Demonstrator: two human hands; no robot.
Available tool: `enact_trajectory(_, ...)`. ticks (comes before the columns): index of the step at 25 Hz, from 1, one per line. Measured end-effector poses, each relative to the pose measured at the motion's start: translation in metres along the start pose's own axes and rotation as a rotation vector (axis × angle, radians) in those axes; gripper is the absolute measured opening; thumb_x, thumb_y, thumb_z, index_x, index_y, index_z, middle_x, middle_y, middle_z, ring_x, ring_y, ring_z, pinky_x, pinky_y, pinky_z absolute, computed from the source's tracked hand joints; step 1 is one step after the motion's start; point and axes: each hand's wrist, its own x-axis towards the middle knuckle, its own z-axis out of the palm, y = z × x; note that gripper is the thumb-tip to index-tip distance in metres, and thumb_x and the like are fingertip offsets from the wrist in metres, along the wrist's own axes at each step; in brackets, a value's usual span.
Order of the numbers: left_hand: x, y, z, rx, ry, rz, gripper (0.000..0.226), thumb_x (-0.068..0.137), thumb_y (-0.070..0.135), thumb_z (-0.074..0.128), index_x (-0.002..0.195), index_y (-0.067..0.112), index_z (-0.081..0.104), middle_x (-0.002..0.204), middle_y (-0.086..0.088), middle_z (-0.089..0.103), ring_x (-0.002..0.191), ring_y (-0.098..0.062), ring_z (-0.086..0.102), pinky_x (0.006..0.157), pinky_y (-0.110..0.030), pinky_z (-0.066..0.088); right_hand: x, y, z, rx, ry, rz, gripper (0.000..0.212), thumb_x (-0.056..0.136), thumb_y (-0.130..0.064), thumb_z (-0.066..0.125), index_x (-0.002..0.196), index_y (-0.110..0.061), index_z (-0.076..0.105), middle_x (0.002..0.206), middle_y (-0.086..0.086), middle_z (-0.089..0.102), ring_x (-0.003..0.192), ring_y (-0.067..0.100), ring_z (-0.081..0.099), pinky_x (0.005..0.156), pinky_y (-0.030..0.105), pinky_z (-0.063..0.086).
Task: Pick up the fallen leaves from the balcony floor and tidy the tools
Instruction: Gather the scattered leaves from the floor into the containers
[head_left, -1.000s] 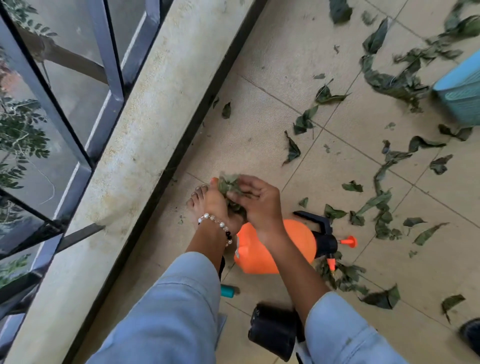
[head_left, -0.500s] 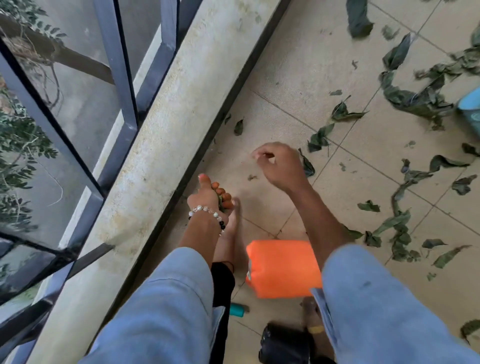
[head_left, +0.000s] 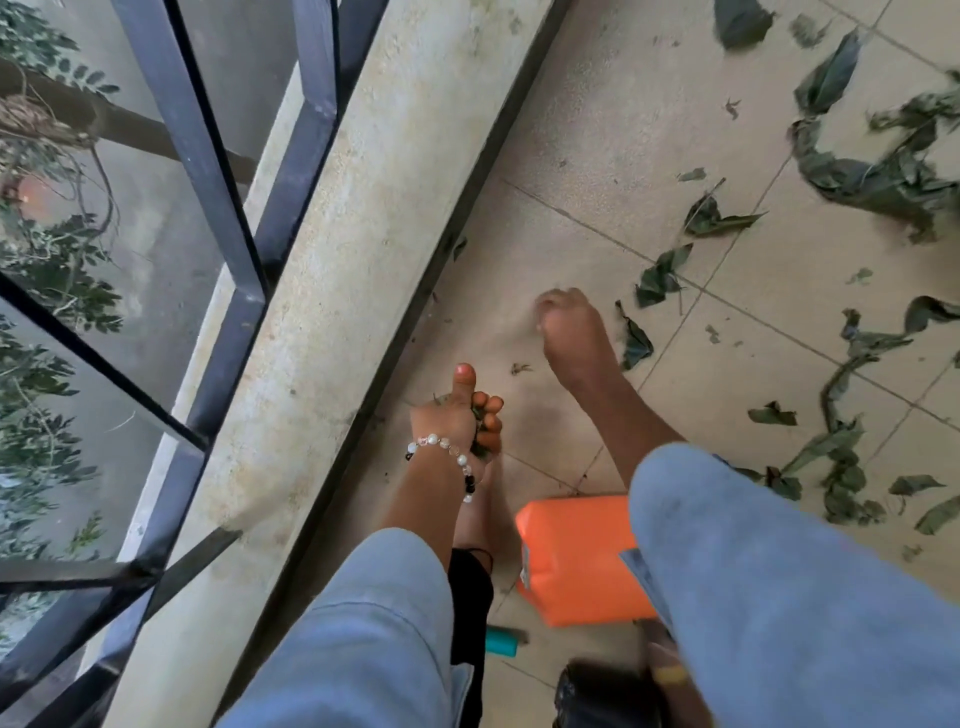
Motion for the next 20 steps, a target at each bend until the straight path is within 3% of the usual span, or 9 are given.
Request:
enact_trajectory(2, -0.005, -0.007, 0.003, 0.088, 0.0, 0.017, 0.043, 0.091, 0.044, 0.06, 0.062, 0.013, 0.05, 0.045, -0.001, 0.055, 0.03, -0.009, 0.038, 0.033, -0.011, 0.024, -0.021, 0.033, -0.011, 0.007, 0.243, 0.093, 0.03, 0.092, -0.006, 0.048, 0.12, -0.001, 0.058, 0.125, 0.02, 0.052, 0.11, 0.028, 0.047, 0.093, 0.034, 0.042)
enact_trajectory(3, -0.005, -0.009, 0.005, 0.128, 0.012, 0.032, 0.044, 0.089, 0.046, 0.061, 0.061, 0.013, 0.051, 0.047, -0.001, 0.056, 0.031, -0.01, 0.038, 0.034, -0.012, 0.024, -0.031, 0.051, -0.014, -0.143, 0.27, 0.089, 0.037, 0.089, -0.007, 0.055, 0.126, -0.003, 0.055, 0.13, 0.022, 0.048, 0.114, 0.033, 0.045, 0.094, 0.039, 0.043)
enact_trajectory(5, -0.009, -0.012, 0.011, 0.203, 0.042, 0.045, 0.048, 0.088, 0.051, 0.06, 0.06, 0.013, 0.052, 0.051, -0.001, 0.056, 0.032, -0.011, 0.039, 0.036, -0.014, 0.026, -0.048, 0.083, -0.017, -0.426, 0.162, 0.107, 0.054, 0.082, -0.006, 0.065, 0.134, -0.008, 0.05, 0.133, 0.024, 0.044, 0.117, 0.039, 0.044, 0.092, 0.041, 0.045)
enact_trajectory(6, -0.01, -0.013, 0.013, 0.222, 0.059, 0.049, 0.05, 0.088, 0.053, 0.059, 0.06, 0.012, 0.052, 0.051, -0.001, 0.055, 0.032, -0.01, 0.039, 0.036, -0.015, 0.026, -0.05, 0.093, -0.014, -0.491, 0.141, 0.065, 0.055, 0.076, 0.0, 0.07, 0.129, -0.005, 0.054, 0.125, 0.026, 0.05, 0.11, 0.039, 0.05, 0.086, 0.039, 0.048)
enact_trajectory(9, -0.005, -0.017, 0.011, 0.273, 0.113, 0.068, 0.051, 0.09, 0.053, 0.057, 0.061, 0.012, 0.052, 0.054, -0.002, 0.054, 0.031, -0.01, 0.038, 0.037, -0.015, 0.027, -0.044, 0.086, -0.005, -0.424, 0.198, -0.132, 0.036, 0.054, 0.021, 0.074, 0.086, 0.005, 0.068, 0.083, 0.023, 0.062, 0.073, 0.037, 0.061, 0.058, 0.032, 0.052)
enact_trajectory(11, -0.001, -0.019, 0.005, 0.305, 0.143, 0.073, 0.05, 0.091, 0.051, 0.056, 0.062, 0.012, 0.052, 0.056, -0.003, 0.055, 0.034, -0.012, 0.038, 0.038, -0.016, 0.027, -0.04, 0.052, 0.01, -0.338, 0.148, -0.23, 0.031, 0.066, 0.015, 0.071, 0.095, 0.003, 0.068, 0.094, 0.021, 0.063, 0.083, 0.036, 0.061, 0.067, 0.033, 0.053)
enact_trajectory(15, 0.0, -0.017, -0.002, 0.306, 0.163, 0.066, 0.048, 0.092, 0.048, 0.056, 0.064, 0.009, 0.055, 0.055, -0.005, 0.055, 0.039, -0.015, 0.039, 0.04, -0.016, 0.027, -0.044, 0.003, 0.042, -0.547, -0.064, -0.423, 0.033, 0.091, 0.002, 0.047, 0.123, 0.002, 0.053, 0.132, 0.018, 0.043, 0.123, 0.033, 0.04, 0.087, 0.033, 0.047)
enact_trajectory(18, 0.004, -0.014, -0.007, 0.302, 0.118, 0.072, 0.047, 0.093, 0.048, 0.056, 0.069, 0.008, 0.059, 0.058, -0.007, 0.058, 0.038, -0.014, 0.04, 0.038, -0.015, 0.026, -0.037, 0.003, 0.04, -0.636, -0.096, -0.435, 0.029, 0.093, 0.002, 0.043, 0.117, 0.004, 0.059, 0.127, 0.018, 0.049, 0.121, 0.032, 0.044, 0.085, 0.034, 0.047)
enact_trajectory(20, 0.002, -0.018, -0.007, 0.265, 0.091, 0.087, 0.047, 0.093, 0.049, 0.055, 0.073, 0.006, 0.06, 0.063, -0.01, 0.062, 0.037, -0.014, 0.045, 0.036, -0.014, 0.027, -0.034, 0.01, 0.036, -0.322, 0.008, -0.261, 0.023, 0.089, 0.003, 0.052, 0.106, 0.001, 0.068, 0.108, 0.015, 0.065, 0.103, 0.027, 0.061, 0.084, 0.033, 0.05)
